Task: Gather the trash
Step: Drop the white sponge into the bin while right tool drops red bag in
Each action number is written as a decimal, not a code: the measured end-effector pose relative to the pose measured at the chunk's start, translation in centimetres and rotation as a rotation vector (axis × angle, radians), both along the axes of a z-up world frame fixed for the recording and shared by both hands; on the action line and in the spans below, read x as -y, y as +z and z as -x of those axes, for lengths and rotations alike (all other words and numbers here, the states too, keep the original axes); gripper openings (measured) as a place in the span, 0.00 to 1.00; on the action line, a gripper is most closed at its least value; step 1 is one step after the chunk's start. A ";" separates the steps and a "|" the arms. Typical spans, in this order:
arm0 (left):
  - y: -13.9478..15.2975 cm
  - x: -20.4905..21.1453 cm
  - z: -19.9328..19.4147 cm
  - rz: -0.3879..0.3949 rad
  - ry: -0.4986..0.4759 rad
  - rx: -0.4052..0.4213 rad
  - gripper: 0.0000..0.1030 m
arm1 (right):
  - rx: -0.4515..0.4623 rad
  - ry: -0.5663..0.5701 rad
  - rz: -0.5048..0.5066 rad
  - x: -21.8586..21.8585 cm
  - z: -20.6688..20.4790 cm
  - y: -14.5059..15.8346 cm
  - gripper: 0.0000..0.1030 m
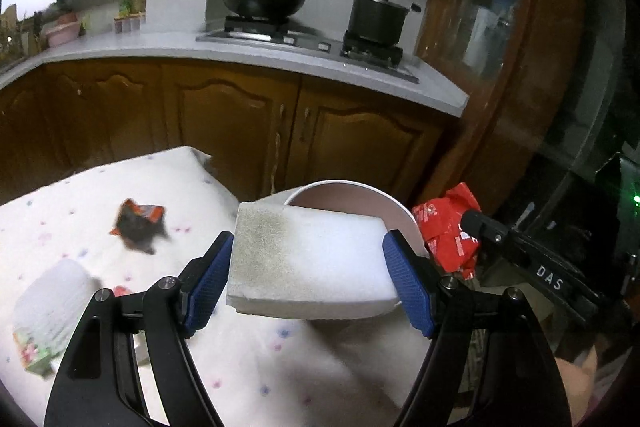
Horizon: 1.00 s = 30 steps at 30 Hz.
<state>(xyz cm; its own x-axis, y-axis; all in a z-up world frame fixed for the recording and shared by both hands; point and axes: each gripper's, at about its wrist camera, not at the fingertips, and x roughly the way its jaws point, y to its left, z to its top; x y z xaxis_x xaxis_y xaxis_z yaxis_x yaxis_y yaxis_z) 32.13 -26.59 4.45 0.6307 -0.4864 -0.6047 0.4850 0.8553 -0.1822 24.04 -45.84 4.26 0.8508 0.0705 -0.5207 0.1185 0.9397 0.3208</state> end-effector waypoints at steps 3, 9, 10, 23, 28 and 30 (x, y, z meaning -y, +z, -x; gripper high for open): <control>-0.8 1.4 -1.3 -0.012 -0.001 -0.012 0.74 | -0.010 -0.004 -0.016 1.0 -0.8 -0.5 0.09; -2.5 3.7 -3.6 -0.042 -0.009 -0.041 0.74 | -0.033 -0.001 -0.023 1.9 -2.7 -1.6 0.09; -2.7 3.9 -3.9 -0.047 -0.008 -0.043 0.74 | -0.040 0.002 -0.024 2.0 -3.1 -1.9 0.09; -5.3 5.5 -5.5 -0.086 -0.033 -0.098 0.79 | -0.077 -0.008 -0.082 3.5 -5.0 -4.0 0.38; -4.7 4.0 -4.9 -0.071 -0.007 -0.097 0.80 | -0.058 -0.014 -0.092 3.6 -4.6 -3.5 0.43; -4.3 3.0 -4.4 -0.063 0.010 -0.090 0.81 | -0.047 -0.015 -0.099 3.5 -4.1 -3.2 0.45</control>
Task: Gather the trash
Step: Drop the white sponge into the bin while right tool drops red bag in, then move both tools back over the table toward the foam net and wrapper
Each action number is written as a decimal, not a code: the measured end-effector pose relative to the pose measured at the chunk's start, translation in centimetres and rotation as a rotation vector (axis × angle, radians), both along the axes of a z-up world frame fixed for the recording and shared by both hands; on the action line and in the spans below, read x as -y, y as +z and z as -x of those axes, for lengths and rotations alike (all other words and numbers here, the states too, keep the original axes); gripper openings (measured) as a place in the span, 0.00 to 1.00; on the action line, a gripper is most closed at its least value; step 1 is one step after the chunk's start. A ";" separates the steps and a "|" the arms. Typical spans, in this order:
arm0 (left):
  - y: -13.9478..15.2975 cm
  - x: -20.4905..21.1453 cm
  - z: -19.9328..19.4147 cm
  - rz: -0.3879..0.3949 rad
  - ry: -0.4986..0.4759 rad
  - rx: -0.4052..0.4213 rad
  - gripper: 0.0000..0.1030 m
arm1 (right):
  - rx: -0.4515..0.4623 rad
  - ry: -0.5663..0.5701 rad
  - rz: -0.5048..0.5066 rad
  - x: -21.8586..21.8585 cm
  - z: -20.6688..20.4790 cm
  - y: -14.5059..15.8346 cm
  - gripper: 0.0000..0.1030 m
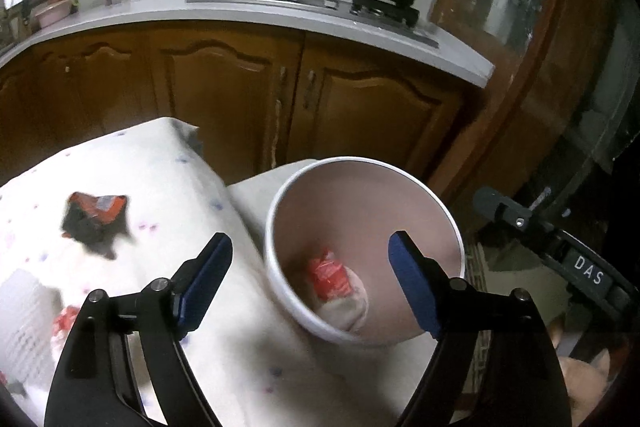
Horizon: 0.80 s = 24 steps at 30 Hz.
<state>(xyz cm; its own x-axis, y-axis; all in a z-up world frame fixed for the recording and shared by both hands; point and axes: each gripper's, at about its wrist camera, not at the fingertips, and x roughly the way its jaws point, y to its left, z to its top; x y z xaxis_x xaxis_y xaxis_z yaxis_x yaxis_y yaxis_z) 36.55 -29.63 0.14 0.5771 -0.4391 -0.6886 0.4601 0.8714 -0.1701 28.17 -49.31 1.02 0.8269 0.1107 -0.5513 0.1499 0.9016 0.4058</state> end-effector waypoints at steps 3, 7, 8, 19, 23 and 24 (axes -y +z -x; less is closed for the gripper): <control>0.6 -1.8 1.0 0.023 0.024 0.006 0.83 | 0.019 0.002 -0.016 -0.4 0.7 0.4 0.63; 1.4 -4.4 2.6 0.046 0.062 0.027 0.84 | 0.047 0.020 -0.031 -1.5 1.7 1.0 0.77; 1.5 -5.1 3.0 0.050 0.071 0.032 0.84 | 0.051 0.025 -0.039 -1.9 2.0 1.2 0.78; 2.0 -10.9 6.5 0.084 0.146 0.038 0.85 | 0.073 0.069 -0.064 -5.8 4.2 2.1 0.79; 1.8 -13.2 7.6 0.082 0.173 0.039 0.85 | 0.074 0.090 -0.078 -7.3 4.7 1.9 0.84; 1.8 -13.6 7.8 0.081 0.178 0.042 0.85 | 0.072 0.098 -0.083 -7.7 4.8 1.7 0.84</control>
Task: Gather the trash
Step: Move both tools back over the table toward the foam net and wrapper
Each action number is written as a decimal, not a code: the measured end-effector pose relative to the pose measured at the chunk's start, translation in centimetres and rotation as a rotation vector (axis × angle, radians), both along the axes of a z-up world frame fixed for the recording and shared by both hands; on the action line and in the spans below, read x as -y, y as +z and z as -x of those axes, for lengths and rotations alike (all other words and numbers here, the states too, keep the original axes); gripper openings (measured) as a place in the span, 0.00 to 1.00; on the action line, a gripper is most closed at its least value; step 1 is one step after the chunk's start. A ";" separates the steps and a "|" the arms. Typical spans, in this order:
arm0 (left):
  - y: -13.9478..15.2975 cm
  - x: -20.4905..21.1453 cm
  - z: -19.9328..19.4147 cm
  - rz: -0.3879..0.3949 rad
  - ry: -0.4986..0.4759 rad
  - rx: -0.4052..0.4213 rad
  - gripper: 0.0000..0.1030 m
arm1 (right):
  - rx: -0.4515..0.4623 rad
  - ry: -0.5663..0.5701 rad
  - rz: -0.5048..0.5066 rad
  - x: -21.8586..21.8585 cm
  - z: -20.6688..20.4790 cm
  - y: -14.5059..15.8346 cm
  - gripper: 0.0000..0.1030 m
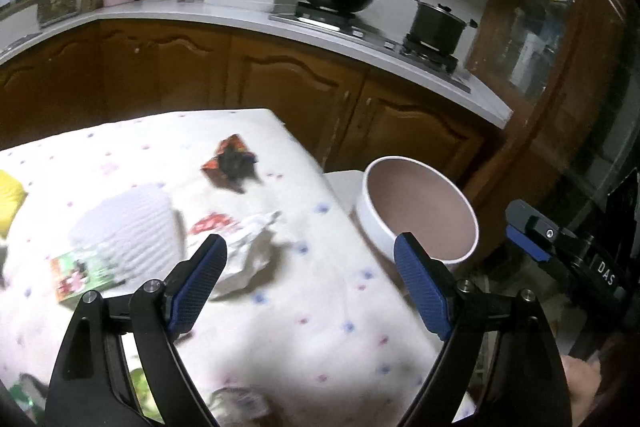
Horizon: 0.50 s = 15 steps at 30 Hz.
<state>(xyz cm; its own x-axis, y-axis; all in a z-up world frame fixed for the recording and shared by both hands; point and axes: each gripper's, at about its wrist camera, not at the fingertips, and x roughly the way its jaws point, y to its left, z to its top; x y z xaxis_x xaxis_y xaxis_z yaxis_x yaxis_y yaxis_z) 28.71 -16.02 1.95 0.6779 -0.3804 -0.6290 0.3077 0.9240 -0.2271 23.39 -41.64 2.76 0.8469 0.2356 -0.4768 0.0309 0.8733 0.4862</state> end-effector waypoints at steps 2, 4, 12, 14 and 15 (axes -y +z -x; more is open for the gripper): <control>0.0 -1.6 0.6 0.003 0.022 0.007 0.85 | -0.006 0.018 -0.004 -0.9 0.1 -0.2 0.84; -0.1 -2.9 1.2 0.010 0.042 0.010 0.86 | -0.010 0.033 -0.002 -1.7 0.0 -0.3 0.84; -0.6 -8.1 2.3 0.020 0.116 -0.002 0.87 | -0.010 0.089 -0.005 -5.1 -0.3 -0.7 0.84; -0.8 -9.0 2.5 0.022 0.130 -0.005 0.87 | -0.014 0.100 -0.003 -5.9 -0.4 -0.8 0.84; -0.9 -9.5 2.6 0.027 0.136 -0.005 0.87 | -0.016 0.109 -0.004 -6.3 -0.5 -0.9 0.84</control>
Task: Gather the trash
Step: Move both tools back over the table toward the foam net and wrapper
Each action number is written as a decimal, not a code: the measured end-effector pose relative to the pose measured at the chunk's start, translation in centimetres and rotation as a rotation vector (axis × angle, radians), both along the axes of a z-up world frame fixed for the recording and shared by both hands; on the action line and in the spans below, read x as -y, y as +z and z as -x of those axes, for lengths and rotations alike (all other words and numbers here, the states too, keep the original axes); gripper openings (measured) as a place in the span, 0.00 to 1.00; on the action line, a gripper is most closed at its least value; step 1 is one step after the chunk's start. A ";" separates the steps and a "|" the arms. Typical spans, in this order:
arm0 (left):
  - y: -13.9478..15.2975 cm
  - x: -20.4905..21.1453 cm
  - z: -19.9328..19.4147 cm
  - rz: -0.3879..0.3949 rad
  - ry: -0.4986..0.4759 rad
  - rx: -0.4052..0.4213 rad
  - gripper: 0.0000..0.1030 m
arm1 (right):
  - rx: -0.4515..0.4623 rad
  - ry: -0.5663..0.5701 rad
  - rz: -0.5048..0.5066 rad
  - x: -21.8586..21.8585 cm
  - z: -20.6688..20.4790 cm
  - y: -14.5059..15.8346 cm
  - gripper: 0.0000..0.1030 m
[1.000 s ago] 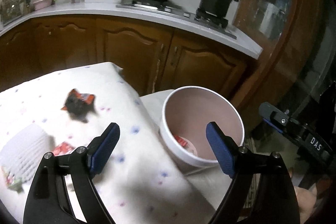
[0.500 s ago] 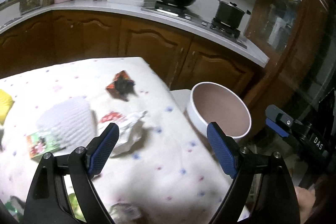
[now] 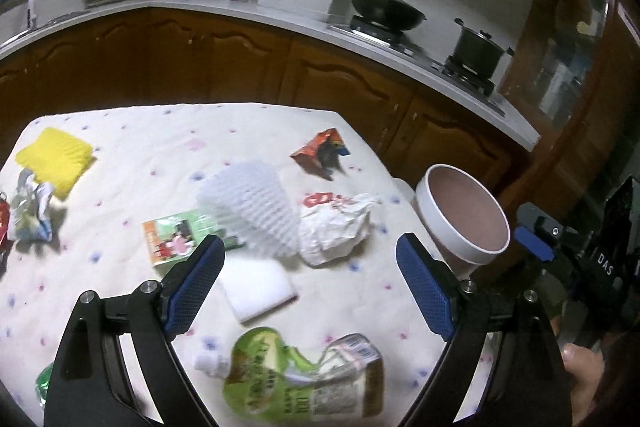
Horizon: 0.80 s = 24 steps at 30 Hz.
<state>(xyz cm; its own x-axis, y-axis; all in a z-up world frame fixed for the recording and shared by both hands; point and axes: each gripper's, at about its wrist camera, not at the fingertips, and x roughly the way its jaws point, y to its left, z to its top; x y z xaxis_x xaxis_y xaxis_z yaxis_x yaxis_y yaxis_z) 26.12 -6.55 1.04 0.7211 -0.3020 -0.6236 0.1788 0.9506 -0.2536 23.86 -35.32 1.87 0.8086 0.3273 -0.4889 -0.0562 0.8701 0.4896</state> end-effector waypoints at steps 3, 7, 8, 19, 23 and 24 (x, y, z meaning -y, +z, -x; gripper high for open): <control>-0.2 -0.7 -0.1 -0.004 0.009 -0.007 0.87 | -0.008 0.018 0.001 -1.0 -0.2 -0.2 0.84; -0.4 -1.7 -0.2 -0.001 0.021 -0.012 0.87 | -0.015 0.041 0.006 -2.3 -0.5 -0.3 0.84; -0.4 -2.0 -0.3 0.000 0.025 -0.011 0.87 | -0.017 0.045 0.009 -2.6 -0.6 -0.4 0.84; -0.6 -3.8 -2.6 -0.018 0.051 -0.040 0.88 | -0.044 0.111 0.032 -5.6 -2.7 -1.1 0.84; -0.8 -4.2 -4.3 -0.036 0.057 -0.066 0.88 | -0.057 0.129 0.048 -6.5 -4.5 -1.1 0.84; -0.9 -4.2 -4.7 -0.039 0.058 -0.074 0.88 | -0.056 0.135 0.056 -6.7 -5.1 -1.0 0.84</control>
<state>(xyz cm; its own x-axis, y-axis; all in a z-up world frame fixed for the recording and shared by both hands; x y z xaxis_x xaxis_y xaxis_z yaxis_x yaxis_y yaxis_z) 30.83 -2.37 0.16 0.6879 -0.2352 -0.6866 0.1053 0.9684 -0.2262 28.98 -28.67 0.88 0.7301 0.4017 -0.5529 -0.1481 0.8828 0.4458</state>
